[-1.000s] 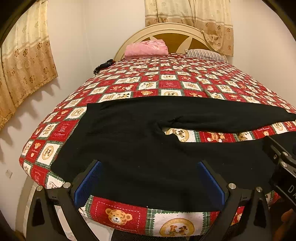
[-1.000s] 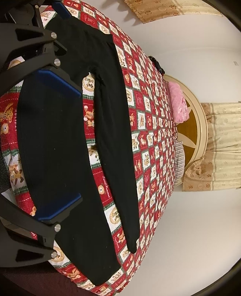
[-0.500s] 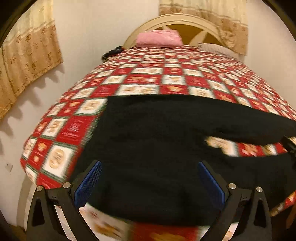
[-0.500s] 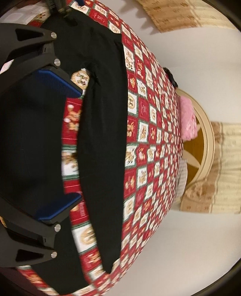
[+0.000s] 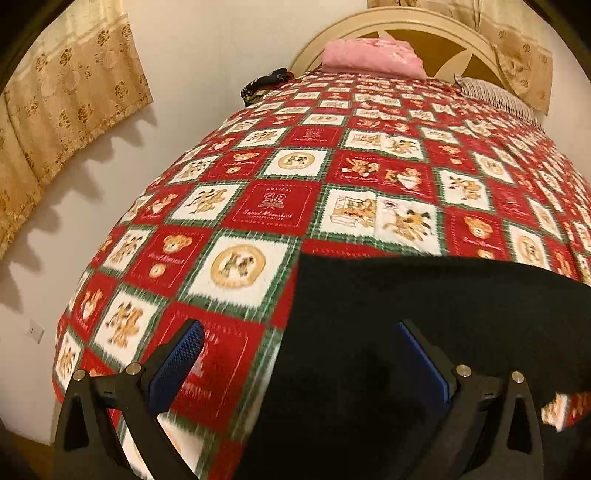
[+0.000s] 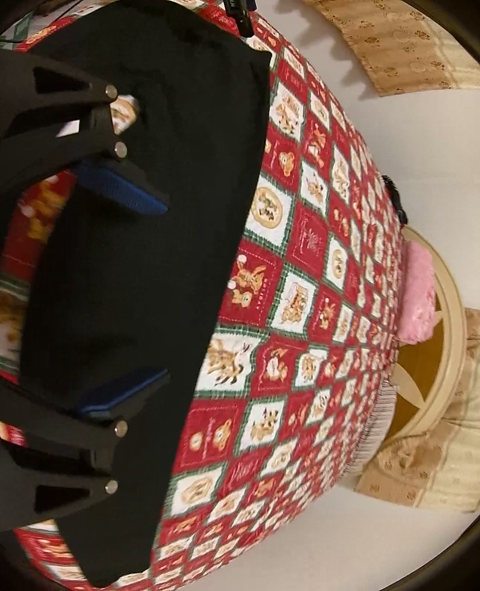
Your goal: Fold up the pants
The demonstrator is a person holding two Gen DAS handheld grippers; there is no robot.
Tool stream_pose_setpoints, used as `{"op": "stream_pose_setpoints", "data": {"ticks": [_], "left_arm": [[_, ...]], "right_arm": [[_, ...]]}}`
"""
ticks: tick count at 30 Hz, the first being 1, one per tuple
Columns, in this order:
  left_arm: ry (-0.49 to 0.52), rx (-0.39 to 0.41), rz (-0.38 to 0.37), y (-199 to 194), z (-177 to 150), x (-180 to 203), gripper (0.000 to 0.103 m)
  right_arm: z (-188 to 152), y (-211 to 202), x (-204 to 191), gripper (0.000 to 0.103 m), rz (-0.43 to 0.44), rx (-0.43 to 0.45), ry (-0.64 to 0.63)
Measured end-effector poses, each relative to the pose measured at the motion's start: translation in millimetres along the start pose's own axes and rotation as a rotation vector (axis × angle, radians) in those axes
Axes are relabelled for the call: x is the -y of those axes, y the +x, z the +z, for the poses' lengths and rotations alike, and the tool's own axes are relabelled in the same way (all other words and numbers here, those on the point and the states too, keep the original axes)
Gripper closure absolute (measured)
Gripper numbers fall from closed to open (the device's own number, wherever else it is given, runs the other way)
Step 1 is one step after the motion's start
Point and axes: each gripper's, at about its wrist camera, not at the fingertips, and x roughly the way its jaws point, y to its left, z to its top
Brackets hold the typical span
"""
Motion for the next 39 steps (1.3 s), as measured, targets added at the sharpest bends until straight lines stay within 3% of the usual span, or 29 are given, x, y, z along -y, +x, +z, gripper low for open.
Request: {"op": "stream_pose_setpoints", "data": {"ticks": [9,17,21,24,27,29,30,31,33,35,37,39], "left_arm": [[-0.018,-0.087,-0.003,44,18,3,0.001],[-0.041,-0.151,-0.065,68,30,-3,0.001],[-0.036,-0.163,-0.079,76,37,0,0.001],[-0.07,-0.172,-0.122,81,39,-1,0.001],[-0.057,-0.178,-0.105,91,37,4,0.001],[-0.05,-0.15,-0.101,89,37,6,0.001],[-0.049,-0.146,-0.104,89,38,7,0.002],[-0.049,-0.141,-0.108,88,38,8,0.004],[-0.04,-0.123,-0.141,83,41,9,0.031],[-0.035,-0.106,-0.209,77,45,12,0.057],[-0.04,-0.101,-0.214,73,49,15,0.064],[-0.023,-0.063,-0.172,66,54,16,0.084]], "right_arm": [[31,40,-11,0.016,0.025,-0.054,-0.148],[40,78,-27,0.016,0.033,-0.142,-0.292],[49,81,-30,0.016,0.014,-0.106,-0.312],[59,86,-31,0.016,0.05,-0.099,-0.299],[59,99,-36,0.017,0.064,-0.123,-0.339],[58,99,-35,0.038,0.14,-0.125,-0.333],[57,98,-34,0.062,0.21,-0.144,-0.322],[57,96,-33,0.071,0.261,-0.154,-0.307],[54,92,-35,0.087,0.277,-0.164,-0.32],[50,85,-40,0.091,0.267,-0.16,-0.346],[50,79,-39,0.094,0.262,-0.153,-0.33],[55,68,-34,0.094,0.267,-0.115,-0.296]]}}
